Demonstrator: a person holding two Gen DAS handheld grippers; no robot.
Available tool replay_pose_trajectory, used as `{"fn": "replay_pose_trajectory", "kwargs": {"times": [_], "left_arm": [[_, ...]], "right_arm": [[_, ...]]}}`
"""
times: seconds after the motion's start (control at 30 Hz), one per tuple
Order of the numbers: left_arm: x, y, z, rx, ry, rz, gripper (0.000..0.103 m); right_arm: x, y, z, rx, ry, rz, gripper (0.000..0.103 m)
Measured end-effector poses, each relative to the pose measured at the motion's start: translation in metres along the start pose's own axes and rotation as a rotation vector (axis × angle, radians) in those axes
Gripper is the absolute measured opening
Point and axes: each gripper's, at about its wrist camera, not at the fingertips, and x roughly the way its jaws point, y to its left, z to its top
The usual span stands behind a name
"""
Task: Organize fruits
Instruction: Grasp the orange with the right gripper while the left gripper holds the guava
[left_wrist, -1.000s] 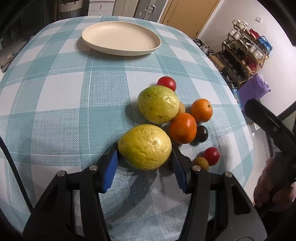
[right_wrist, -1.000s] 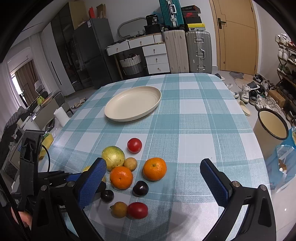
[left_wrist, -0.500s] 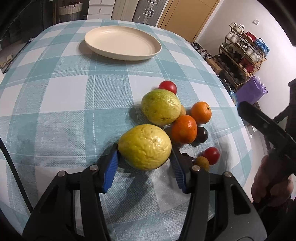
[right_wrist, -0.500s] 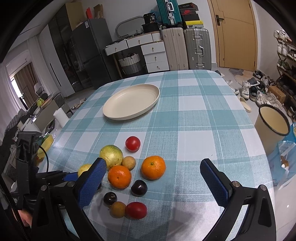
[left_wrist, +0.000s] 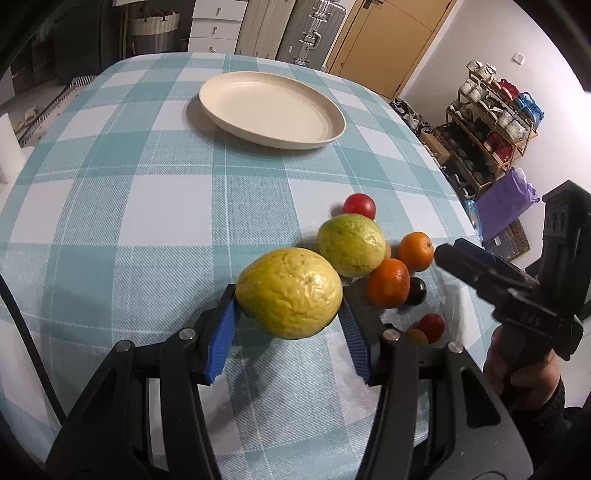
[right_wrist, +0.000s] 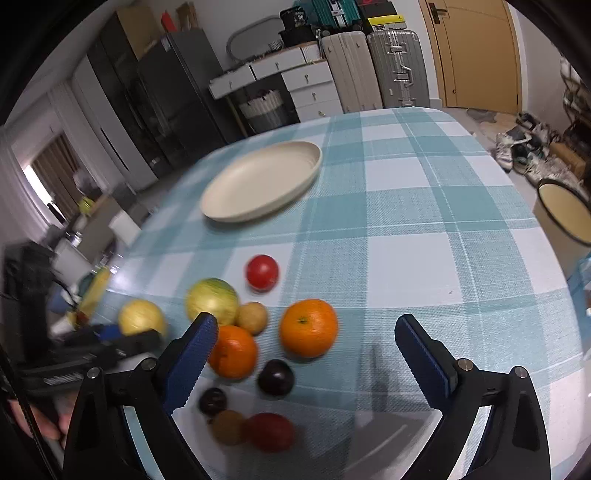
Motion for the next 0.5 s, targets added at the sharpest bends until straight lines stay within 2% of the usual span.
{"fn": "replay_pose_trajectory", "kwargs": {"times": [0.07, 0.23, 0.33, 0.37, 0.47, 0.5], "left_arm": [[0.000, 0.003, 0.002, -0.001, 0.002, 0.006, 0.051], [0.003, 0.010, 0.007, -0.018, 0.006, 0.015, 0.051], [0.006, 0.012, 0.010, -0.024, 0.006, 0.022, 0.051], [0.007, 0.012, 0.011, -0.024, 0.007, 0.024, 0.051], [0.009, 0.013, 0.013, -0.025, 0.006, 0.031, 0.051], [0.010, 0.014, 0.014, -0.028, 0.006, 0.034, 0.051]], "right_arm": [[0.006, 0.001, -0.001, -0.018, 0.012, -0.007, 0.095], [0.020, -0.004, 0.000, -0.008, 0.047, -0.010, 0.080], [0.026, -0.008, 0.000, 0.005, 0.065, -0.004, 0.064], [0.027, -0.008, 0.000, 0.008, 0.071, -0.001, 0.056], [0.032, -0.006, -0.001, -0.002, 0.090, 0.007, 0.047], [0.033, -0.007, -0.001, 0.001, 0.089, 0.029, 0.040]]}}
